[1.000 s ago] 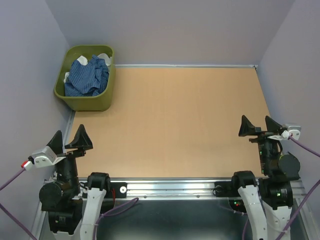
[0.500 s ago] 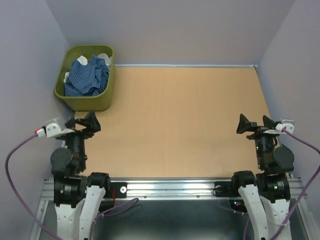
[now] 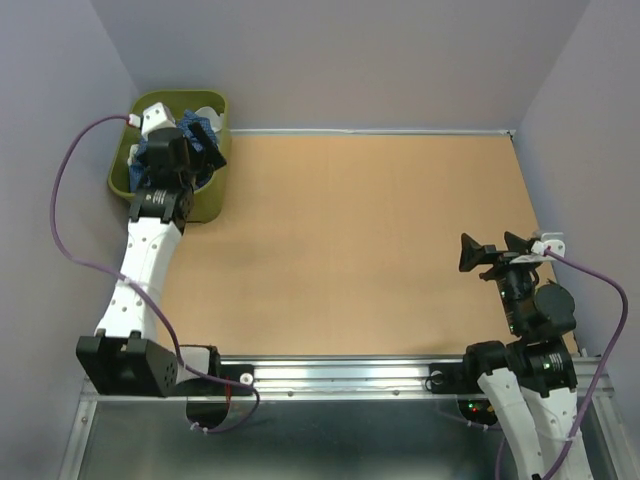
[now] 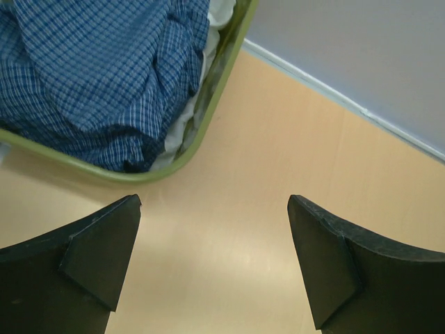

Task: Fold and stack the long sleeve shirts
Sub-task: Grab the shirt from the pile, then move the shirt to the center of the board, then flatten the shirt out

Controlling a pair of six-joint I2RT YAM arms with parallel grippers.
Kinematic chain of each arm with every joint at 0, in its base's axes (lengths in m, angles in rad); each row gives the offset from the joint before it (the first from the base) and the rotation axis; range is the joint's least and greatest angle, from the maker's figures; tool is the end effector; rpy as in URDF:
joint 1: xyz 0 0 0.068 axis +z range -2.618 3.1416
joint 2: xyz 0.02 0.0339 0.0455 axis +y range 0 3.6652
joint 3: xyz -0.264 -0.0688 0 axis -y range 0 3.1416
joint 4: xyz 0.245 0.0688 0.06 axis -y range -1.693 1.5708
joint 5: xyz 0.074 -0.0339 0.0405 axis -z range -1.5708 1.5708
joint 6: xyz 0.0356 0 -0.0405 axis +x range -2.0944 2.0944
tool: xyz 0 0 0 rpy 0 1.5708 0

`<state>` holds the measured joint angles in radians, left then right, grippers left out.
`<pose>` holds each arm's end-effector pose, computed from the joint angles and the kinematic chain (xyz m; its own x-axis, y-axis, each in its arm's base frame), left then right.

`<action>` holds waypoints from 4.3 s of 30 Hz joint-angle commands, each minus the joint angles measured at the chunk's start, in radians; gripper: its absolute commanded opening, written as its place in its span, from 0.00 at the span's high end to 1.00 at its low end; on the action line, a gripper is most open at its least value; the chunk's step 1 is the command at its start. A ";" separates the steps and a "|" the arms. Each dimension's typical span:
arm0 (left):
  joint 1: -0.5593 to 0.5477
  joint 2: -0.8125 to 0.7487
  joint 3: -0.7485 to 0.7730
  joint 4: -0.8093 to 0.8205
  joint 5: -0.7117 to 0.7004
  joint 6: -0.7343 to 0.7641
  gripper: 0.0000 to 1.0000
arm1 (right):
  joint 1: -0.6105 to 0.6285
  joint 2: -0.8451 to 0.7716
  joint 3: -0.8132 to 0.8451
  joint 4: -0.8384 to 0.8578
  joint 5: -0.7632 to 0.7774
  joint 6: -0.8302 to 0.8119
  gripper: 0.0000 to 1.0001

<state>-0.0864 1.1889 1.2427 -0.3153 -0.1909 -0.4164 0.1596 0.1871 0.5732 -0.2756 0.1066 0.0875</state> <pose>0.2679 -0.0164 0.4034 -0.1960 -0.3816 -0.9033 -0.1937 0.9181 -0.3459 0.0734 0.0080 0.3225 0.1038 0.1047 -0.9891 -0.0629 0.9931 0.0985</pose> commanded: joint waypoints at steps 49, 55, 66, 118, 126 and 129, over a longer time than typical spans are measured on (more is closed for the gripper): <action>-0.153 0.365 1.014 0.221 0.244 0.047 1.00 | 0.021 0.083 0.030 0.058 -0.122 0.084 0.00; -0.369 0.373 1.009 0.304 0.353 -0.030 1.00 | 0.023 0.087 0.047 0.056 -0.120 0.077 0.00; -0.461 0.008 0.034 0.486 0.102 -0.206 0.53 | 0.020 0.143 0.091 0.041 -0.169 0.055 0.00; -0.363 0.456 -0.384 0.374 0.110 -0.269 0.21 | 0.040 0.944 0.217 0.020 0.115 0.382 0.99; -0.332 0.319 -0.502 0.401 0.119 -0.338 0.21 | 0.032 0.671 0.197 -0.039 0.544 0.383 0.97; -0.329 0.261 -0.543 0.403 0.133 -0.351 0.21 | 0.031 0.609 0.162 -0.095 0.558 0.446 0.89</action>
<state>-0.4236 1.5326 0.7437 0.0895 -0.0532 -0.7383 0.1959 0.8516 0.7914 -0.3038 0.5003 0.4782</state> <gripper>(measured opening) 0.789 0.070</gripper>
